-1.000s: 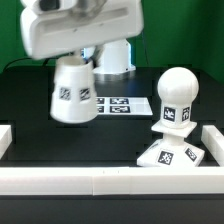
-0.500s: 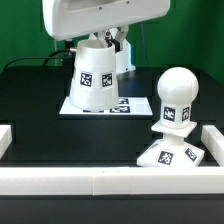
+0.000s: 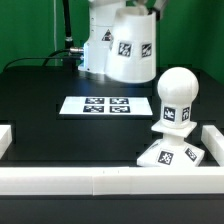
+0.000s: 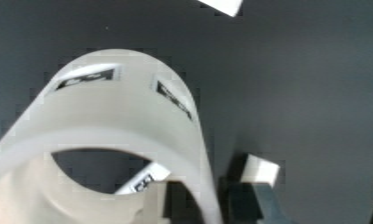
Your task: Assemble lamp
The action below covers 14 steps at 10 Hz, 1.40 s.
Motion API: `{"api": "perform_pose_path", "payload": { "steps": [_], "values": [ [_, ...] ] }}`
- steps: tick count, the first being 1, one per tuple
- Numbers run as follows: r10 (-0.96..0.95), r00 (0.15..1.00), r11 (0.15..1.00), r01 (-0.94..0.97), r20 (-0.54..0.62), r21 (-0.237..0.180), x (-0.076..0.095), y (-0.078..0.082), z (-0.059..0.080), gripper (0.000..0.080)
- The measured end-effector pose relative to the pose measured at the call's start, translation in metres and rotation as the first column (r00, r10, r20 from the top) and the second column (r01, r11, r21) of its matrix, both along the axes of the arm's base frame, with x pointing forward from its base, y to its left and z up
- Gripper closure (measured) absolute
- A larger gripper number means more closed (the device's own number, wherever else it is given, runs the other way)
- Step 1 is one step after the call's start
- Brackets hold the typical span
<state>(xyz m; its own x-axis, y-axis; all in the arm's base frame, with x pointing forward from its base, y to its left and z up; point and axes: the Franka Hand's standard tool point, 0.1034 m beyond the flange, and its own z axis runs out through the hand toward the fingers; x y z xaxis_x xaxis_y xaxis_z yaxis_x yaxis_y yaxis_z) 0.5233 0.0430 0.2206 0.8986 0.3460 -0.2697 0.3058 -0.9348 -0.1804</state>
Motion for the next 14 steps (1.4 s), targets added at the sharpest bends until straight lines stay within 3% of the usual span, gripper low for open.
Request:
{"api": "perform_pose_path", "payload": {
  "steps": [2, 5, 9, 10, 14],
  "values": [
    [-0.02, 1.0, 1.0, 0.02, -0.001, -0.021, 0.01, 0.029, 0.029, 0.0755],
    [-0.058, 0.998, 0.998, 0.059, 0.023, -0.032, 0.037, 0.061, 0.037, 0.0755],
    [-0.046, 0.998, 0.999, 0.047, 0.034, -0.023, 0.045, 0.062, 0.027, 0.0755],
    [-0.008, 0.997, 1.0, 0.007, 0.076, 0.01, 0.049, 0.057, 0.012, 0.0755],
    [-0.01, 0.997, 1.0, 0.009, 0.075, 0.018, 0.068, 0.061, -0.008, 0.0755]
  ]
}}
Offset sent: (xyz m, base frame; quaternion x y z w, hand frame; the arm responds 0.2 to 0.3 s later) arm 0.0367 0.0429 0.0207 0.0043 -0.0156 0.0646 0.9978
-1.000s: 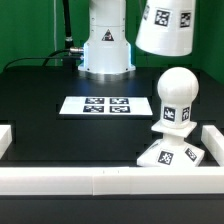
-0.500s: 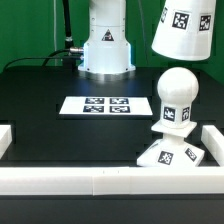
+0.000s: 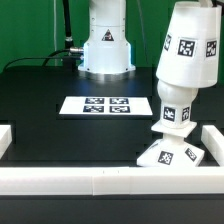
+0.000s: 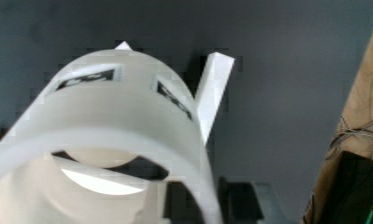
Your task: Assemble lamp
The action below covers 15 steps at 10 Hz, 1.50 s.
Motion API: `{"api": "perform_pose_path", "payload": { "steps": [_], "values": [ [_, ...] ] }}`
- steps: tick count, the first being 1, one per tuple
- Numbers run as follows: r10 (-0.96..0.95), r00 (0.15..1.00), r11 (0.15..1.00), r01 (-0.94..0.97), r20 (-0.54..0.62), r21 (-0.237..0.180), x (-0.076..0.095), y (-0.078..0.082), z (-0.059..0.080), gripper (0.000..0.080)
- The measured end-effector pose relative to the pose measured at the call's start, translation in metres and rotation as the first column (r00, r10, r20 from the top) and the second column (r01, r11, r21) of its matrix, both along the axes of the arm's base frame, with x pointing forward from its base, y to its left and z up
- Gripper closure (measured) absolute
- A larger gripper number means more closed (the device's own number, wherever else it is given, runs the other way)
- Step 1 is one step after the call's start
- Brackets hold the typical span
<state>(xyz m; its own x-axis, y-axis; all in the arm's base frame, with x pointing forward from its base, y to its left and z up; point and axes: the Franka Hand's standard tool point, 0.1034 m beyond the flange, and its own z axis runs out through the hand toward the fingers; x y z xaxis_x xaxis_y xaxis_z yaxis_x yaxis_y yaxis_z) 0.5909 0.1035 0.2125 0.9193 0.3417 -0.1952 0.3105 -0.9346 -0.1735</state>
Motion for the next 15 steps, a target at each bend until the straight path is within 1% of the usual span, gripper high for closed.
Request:
{"api": "perform_pose_path", "payload": {
  "steps": [3, 4, 7, 9, 10, 11, 13, 14, 15],
  "values": [
    [-0.013, 1.0, 1.0, 0.013, 0.018, -0.004, -0.003, -0.006, -0.025, 0.0755],
    [-0.016, 1.0, 1.0, 0.016, 0.018, -0.005, -0.005, -0.007, -0.031, 0.0755],
    [-0.02, 1.0, 1.0, 0.02, 0.022, -0.005, -0.004, -0.008, -0.043, 0.0755],
    [-0.019, 1.0, 1.0, 0.019, 0.021, -0.006, -0.005, -0.008, -0.044, 0.0755],
    [-0.019, 1.0, 1.0, 0.02, 0.021, -0.006, -0.005, -0.008, -0.045, 0.0648],
    [-0.021, 1.0, 1.0, 0.021, 0.02, -0.006, -0.005, -0.009, -0.045, 0.0494],
    [-0.024, 1.0, 1.0, 0.024, 0.02, -0.006, -0.005, -0.011, -0.045, 0.022],
    [-0.023, 1.0, 1.0, 0.024, 0.021, -0.007, -0.005, -0.011, -0.042, 0.022],
    [-0.022, 1.0, 1.0, 0.022, 0.014, -0.01, -0.007, -0.01, -0.032, 0.0125]
  ]
}}
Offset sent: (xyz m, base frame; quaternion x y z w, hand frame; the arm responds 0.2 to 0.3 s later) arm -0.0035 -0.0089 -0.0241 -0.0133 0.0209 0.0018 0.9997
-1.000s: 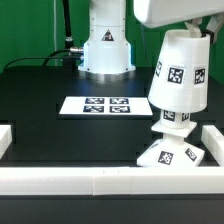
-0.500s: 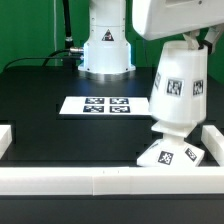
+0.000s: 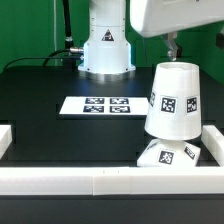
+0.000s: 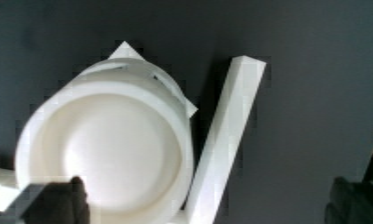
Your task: Assemble lamp
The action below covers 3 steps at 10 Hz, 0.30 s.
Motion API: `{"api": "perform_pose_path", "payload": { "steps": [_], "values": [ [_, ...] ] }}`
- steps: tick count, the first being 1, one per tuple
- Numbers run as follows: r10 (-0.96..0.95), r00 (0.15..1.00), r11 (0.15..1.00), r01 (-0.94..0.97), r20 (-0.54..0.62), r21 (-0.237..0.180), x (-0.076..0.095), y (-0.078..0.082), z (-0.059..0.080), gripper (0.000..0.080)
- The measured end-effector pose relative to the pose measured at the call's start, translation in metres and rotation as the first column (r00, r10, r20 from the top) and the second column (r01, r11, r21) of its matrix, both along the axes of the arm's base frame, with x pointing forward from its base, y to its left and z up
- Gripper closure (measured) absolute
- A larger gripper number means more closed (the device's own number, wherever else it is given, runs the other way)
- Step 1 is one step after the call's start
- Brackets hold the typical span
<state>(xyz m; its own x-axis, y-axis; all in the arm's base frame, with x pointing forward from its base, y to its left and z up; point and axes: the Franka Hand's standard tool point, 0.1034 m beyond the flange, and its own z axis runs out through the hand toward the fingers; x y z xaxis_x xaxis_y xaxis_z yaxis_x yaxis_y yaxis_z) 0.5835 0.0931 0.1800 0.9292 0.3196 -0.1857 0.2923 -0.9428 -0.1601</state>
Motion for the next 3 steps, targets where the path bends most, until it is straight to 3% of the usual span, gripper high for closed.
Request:
{"api": "perform_pose_path", "payload": {
  "steps": [2, 3],
  "values": [
    [-0.012, 1.0, 1.0, 0.012, -0.006, -0.015, -0.006, 0.008, 0.026, 0.0107],
    [-0.009, 1.0, 1.0, 0.008, -0.003, -0.013, -0.006, 0.008, 0.026, 0.0101]
  ]
}}
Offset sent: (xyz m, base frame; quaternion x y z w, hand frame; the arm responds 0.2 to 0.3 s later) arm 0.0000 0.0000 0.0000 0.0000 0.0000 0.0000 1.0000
